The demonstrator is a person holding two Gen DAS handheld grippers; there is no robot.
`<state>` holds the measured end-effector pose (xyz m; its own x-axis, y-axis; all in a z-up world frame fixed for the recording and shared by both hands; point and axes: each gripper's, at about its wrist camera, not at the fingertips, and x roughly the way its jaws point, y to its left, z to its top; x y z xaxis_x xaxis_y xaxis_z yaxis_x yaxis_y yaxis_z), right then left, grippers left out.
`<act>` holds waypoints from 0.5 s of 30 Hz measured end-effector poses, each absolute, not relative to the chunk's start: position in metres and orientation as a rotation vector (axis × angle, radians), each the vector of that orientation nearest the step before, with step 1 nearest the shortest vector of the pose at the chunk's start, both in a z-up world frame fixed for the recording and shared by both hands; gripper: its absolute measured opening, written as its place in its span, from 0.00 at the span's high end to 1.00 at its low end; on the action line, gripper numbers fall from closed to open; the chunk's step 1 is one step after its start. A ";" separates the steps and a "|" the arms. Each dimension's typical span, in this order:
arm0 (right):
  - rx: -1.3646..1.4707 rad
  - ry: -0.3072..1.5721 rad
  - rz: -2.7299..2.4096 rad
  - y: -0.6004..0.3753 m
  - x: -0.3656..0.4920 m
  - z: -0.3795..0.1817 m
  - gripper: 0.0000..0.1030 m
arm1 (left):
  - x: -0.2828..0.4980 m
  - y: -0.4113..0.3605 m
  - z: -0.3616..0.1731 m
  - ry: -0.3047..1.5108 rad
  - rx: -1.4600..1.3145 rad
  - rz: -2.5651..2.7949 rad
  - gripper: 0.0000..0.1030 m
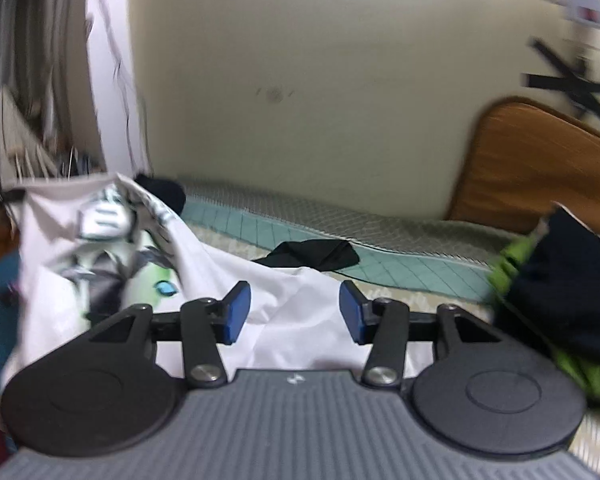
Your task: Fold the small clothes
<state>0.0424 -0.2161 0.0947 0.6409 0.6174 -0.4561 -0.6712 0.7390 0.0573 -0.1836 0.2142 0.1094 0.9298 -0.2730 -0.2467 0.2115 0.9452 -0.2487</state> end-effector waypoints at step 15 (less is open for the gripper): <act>-0.363 0.614 0.721 -0.132 0.086 0.074 0.95 | -0.184 0.205 0.131 0.255 -0.123 -0.182 0.93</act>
<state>0.0865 -0.1318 0.0740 0.5892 0.5011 -0.6338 -0.7057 0.7012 -0.1016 -0.1839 0.2045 0.1312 0.9513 -0.1942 -0.2393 0.1633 0.9761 -0.1433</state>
